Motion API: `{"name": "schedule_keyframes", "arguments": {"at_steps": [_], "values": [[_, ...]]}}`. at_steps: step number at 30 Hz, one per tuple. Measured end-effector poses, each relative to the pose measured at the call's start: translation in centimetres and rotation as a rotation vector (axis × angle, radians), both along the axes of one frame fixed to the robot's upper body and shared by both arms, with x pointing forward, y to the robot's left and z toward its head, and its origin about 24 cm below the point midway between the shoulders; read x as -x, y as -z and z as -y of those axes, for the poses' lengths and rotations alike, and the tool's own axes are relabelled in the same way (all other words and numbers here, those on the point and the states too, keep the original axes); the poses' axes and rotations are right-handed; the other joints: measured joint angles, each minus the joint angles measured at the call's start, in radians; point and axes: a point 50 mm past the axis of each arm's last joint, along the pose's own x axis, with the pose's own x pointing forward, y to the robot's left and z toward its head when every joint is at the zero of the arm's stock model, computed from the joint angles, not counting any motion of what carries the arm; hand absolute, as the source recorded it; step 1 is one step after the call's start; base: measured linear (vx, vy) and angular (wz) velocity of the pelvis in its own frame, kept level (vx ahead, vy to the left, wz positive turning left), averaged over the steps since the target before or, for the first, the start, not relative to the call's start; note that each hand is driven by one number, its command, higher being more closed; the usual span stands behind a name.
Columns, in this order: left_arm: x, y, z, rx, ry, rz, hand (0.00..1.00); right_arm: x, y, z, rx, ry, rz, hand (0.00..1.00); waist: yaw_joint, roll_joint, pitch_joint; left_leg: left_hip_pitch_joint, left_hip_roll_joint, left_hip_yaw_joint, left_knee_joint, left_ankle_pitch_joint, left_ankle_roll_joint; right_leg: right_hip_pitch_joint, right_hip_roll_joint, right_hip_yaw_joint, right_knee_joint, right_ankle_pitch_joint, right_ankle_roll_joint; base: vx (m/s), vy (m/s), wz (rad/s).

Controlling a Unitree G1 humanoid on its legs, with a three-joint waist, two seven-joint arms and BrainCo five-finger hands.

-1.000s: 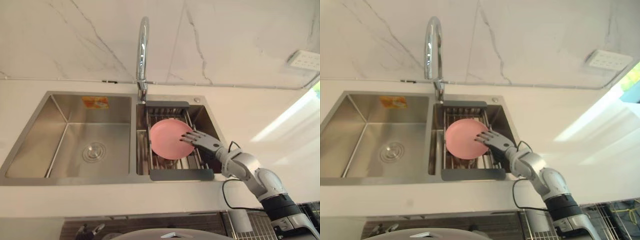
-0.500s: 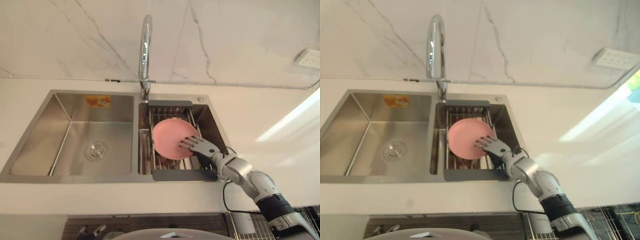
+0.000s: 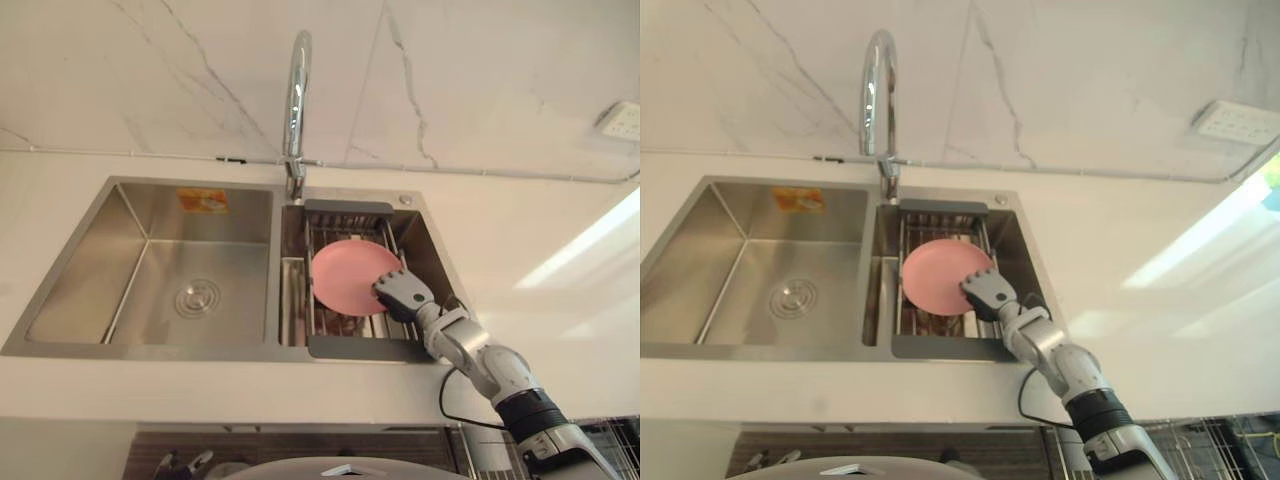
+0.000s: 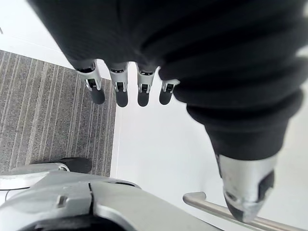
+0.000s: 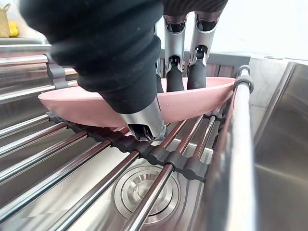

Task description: Walk over to the sink, pick up the cup, carry it to the dishwasher, place the cup inside the dishwasher, then close the dishwasher door

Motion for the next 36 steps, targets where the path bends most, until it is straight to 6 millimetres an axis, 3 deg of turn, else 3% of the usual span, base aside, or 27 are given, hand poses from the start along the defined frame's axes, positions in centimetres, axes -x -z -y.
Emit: {"name": "schedule_keyframes", "arguments": {"at_steps": [7, 12, 29, 35, 36], "values": [[0.0, 0.0, 0.0, -0.001, -0.002, 0.002, 0.00, -0.4, -1.3, 0.6, -0.075, 0.038, 0.114, 1.00, -0.001, 0.003, 0.002, 0.000, 0.001, 0.001, 0.000, 0.002, -0.001, 0.000, 0.001, 0.001, -0.001, 0.002, -0.002, -0.04, -0.015, -0.01], [0.1, 0.0, 0.0, -0.002, -0.004, 0.001, 0.00, -0.7, -3.9, 0.9, -0.133, 0.045, 0.245, 1.00, -0.006, 0.008, 0.003, -0.001, 0.004, 0.010, -0.001, 0.002, -0.001, 0.000, 0.004, 0.010, -0.004, 0.002, -0.003, -0.01, -0.003, -0.04], [0.0, -0.1, -0.1, -0.018, -0.013, 0.009, 0.00, -0.5, -6.6, 1.1, -0.245, 0.020, 0.322, 1.00, -0.013, 0.026, 0.001, 0.005, 0.007, 0.023, 0.001, 0.001, -0.003, 0.000, 0.008, 0.023, 0.000, 0.005, -0.007, 0.00, -0.001, -0.01], [0.2, -0.2, -0.7, -0.036, -0.044, 0.022, 0.00, 0.0, -7.9, 0.3, -0.224, -0.042, 0.333, 1.00, -0.032, 0.027, 0.001, 0.007, 0.006, 0.008, 0.002, 0.001, -0.002, 0.011, 0.007, 0.011, 0.001, 0.003, -0.006, 0.00, -0.001, 0.06], [0.2, -0.3, -0.8, -0.040, -0.041, 0.028, 0.00, 0.2, -7.9, 0.4, -0.219, -0.042, 0.326, 1.00, -0.032, 0.026, 0.006, 0.012, 0.006, 0.004, 0.044, -0.027, 0.001, 0.026, 0.006, 0.020, 0.002, -0.004, -0.005, 0.02, 0.013, 0.06]]}}
